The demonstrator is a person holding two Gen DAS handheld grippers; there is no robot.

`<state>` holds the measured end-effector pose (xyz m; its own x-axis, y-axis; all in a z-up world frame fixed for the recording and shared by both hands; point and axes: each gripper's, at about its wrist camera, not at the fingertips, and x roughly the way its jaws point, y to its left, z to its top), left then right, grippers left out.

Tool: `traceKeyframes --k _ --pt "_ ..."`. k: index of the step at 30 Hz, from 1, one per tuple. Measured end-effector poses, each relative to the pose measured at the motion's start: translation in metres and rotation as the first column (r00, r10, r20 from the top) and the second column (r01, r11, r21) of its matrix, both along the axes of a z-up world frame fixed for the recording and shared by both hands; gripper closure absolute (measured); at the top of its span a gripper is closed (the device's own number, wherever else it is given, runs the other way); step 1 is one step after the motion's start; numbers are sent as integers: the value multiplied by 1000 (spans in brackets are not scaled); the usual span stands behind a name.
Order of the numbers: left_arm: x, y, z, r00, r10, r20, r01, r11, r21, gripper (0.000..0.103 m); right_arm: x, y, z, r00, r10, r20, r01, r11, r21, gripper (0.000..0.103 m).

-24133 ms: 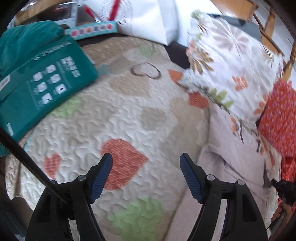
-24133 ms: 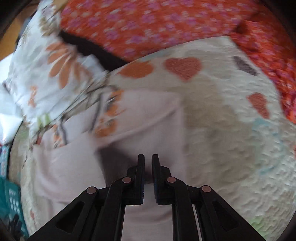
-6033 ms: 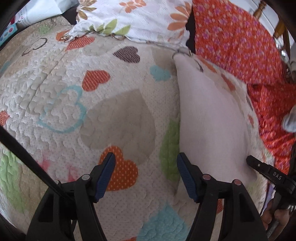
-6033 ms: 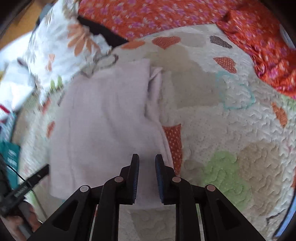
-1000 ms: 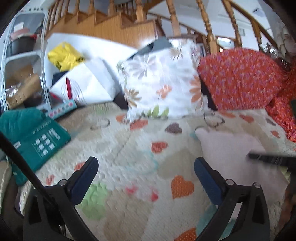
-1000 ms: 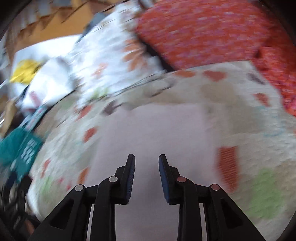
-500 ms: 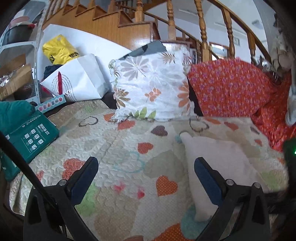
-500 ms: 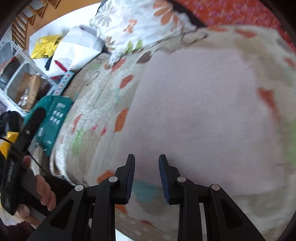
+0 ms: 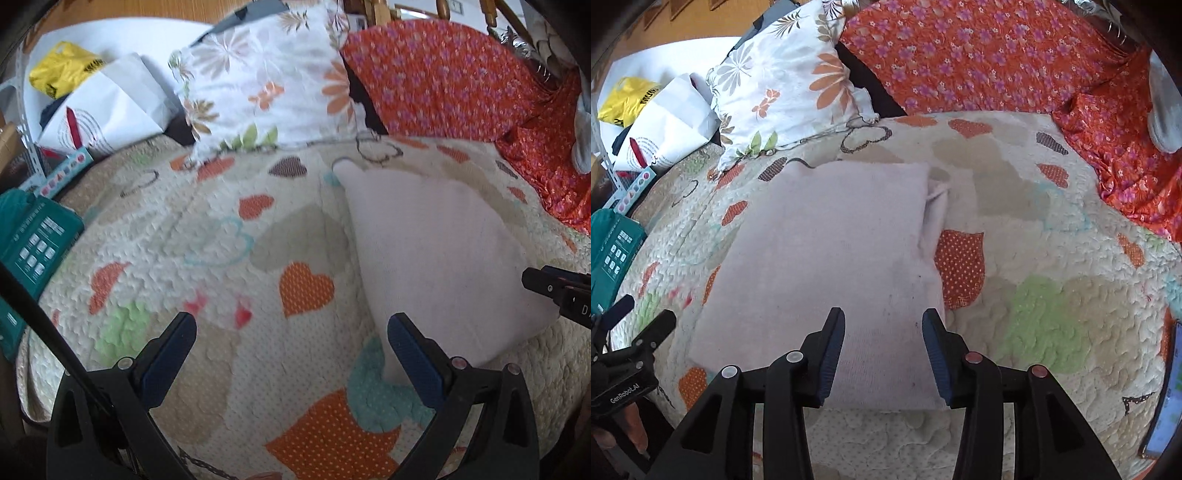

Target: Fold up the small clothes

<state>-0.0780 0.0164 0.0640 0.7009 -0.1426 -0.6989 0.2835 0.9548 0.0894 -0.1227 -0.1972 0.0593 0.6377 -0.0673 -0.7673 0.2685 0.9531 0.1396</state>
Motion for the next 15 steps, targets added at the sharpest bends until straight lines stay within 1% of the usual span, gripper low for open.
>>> traceKeyframes --k 2,6,15 --pt "2 -1 -4 999 -4 -35 3 1000 -12 0 0 0 0 1000 -1 1 2 1000 -4 55" --pt "7 0 -10 997 -8 -78 7 1000 -21 0 1 7 -5 1000 4 -8 -4 1000 -18 53" --pt "15 9 -17 989 7 -146 -13 999 -38 0 8 14 -13 999 9 -32 -12 997 -72 51"
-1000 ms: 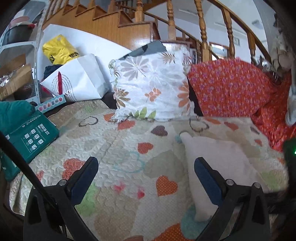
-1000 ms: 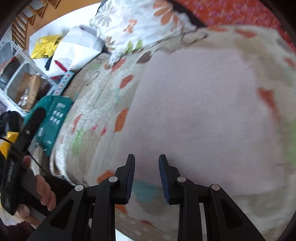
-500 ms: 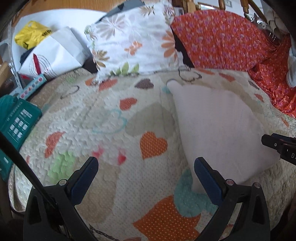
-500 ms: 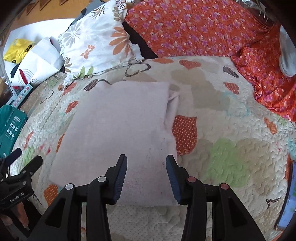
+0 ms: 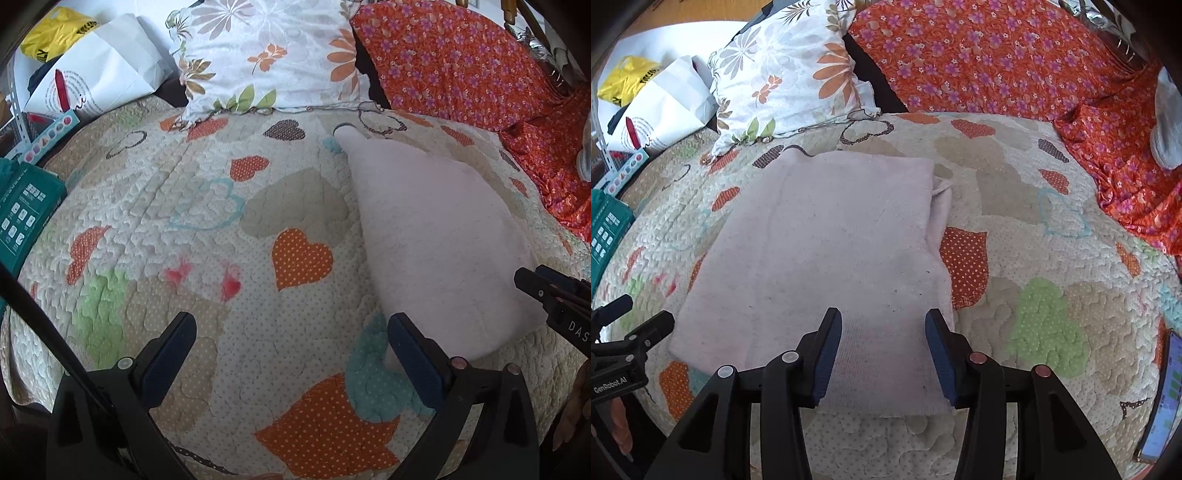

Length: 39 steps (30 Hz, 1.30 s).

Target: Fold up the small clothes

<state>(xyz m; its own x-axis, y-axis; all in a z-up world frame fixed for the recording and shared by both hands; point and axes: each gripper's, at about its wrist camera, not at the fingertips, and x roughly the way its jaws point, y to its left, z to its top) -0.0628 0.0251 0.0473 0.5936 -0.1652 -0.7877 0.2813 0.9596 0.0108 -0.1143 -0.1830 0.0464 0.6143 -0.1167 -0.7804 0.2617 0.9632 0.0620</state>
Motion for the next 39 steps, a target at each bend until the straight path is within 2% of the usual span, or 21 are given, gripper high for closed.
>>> traceKeyframes --k 4,10,20,30,39 --pt "2 2 -2 1000 6 -28 -6 1000 -12 0 3 1 -5 1000 -3 -18 2 1000 0 51" --pt "2 -1 -3 1000 -2 -28 2 1000 -7 0 4 0 -6 1000 0 -24 0 1000 -4 50" --pt "3 -2 -5 999 -3 -38 3 1000 -3 0 -1 -3 2 1000 -24 15 25 999 -29 50" --pt "2 -4 -5 999 -8 -31 8 1000 2 0 -2 8 4 1000 -10 17 12 993 -120 47" --pt "-5 -7 4 1000 -8 15 8 1000 -13 0 -3 15 4 1000 4 22 0 986 -168 45"
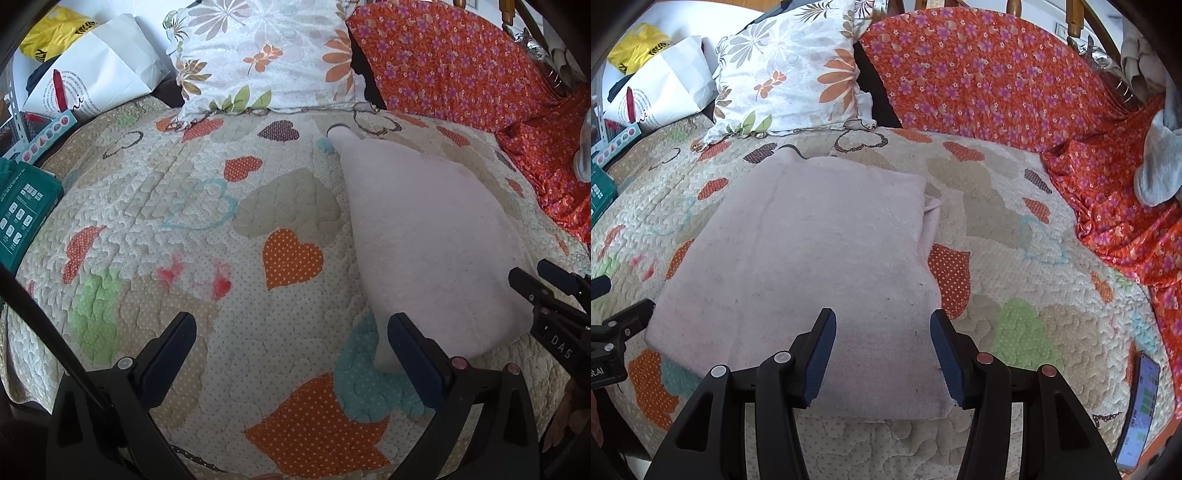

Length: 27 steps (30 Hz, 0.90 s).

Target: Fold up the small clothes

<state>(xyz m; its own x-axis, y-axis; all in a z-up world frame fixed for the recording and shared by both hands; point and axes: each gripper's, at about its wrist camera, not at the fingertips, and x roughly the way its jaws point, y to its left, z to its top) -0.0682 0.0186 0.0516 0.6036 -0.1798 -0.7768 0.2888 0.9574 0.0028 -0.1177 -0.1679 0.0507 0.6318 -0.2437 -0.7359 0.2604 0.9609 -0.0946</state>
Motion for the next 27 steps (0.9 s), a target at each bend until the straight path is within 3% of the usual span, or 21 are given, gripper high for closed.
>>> traceKeyframes --k 10,27 --pt "-9 -8 8 998 -44 47 45 999 -27 0 -1 -1 0 1000 -7 3 7 1000 -11 45" --pt "-12 -15 2 998 -45 44 45 999 7 0 -3 1 0 1000 -19 -5 19 999 -34 43"
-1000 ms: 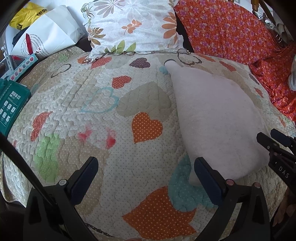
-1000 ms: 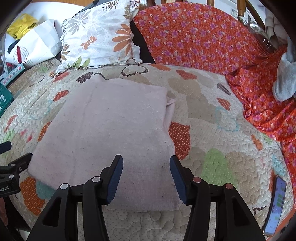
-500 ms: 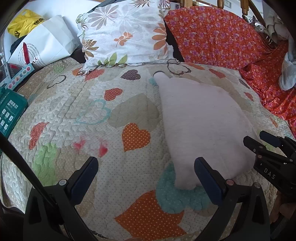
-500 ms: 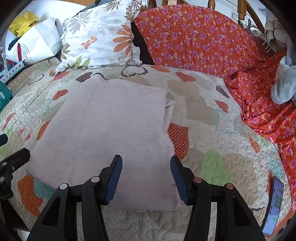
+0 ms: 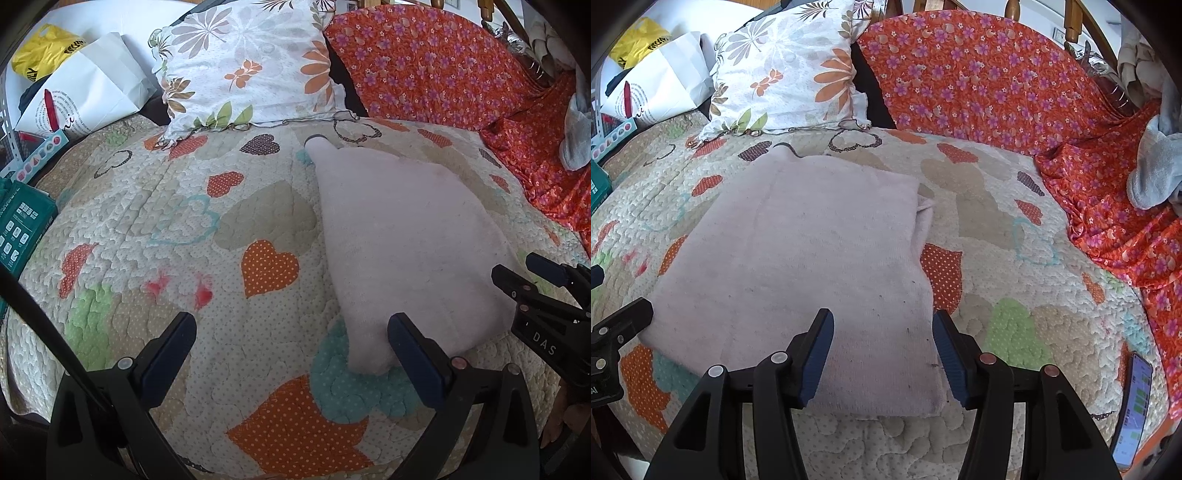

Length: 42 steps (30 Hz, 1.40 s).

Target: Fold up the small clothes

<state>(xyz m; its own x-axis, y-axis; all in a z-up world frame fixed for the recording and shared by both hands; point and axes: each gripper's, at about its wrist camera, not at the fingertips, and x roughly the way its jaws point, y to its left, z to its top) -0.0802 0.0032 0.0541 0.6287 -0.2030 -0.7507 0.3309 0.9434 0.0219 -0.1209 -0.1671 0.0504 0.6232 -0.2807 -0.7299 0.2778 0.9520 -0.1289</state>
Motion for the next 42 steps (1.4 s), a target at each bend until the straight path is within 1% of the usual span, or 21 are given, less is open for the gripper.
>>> traceKeyframes --k 8,23,29,42 --pt "-1 2 -1 1000 4 0 -4 1000 4 0 -2 0 -4 1000 3 -16 -3 1000 -10 42" --pt "-8 8 3 999 21 25 -22 1000 15 0 -7 2 -3 1000 -14 -6 14 1000 -21 41" --pt "-10 14 5 999 29 14 -29 1000 3 0 -12 3 -1 1000 -22 -1 22 1000 -16 40" --pt "-15 20 2 999 43 -7 -43 999 3 0 -18 11 2 1000 -24 11 24 1000 -17 38"
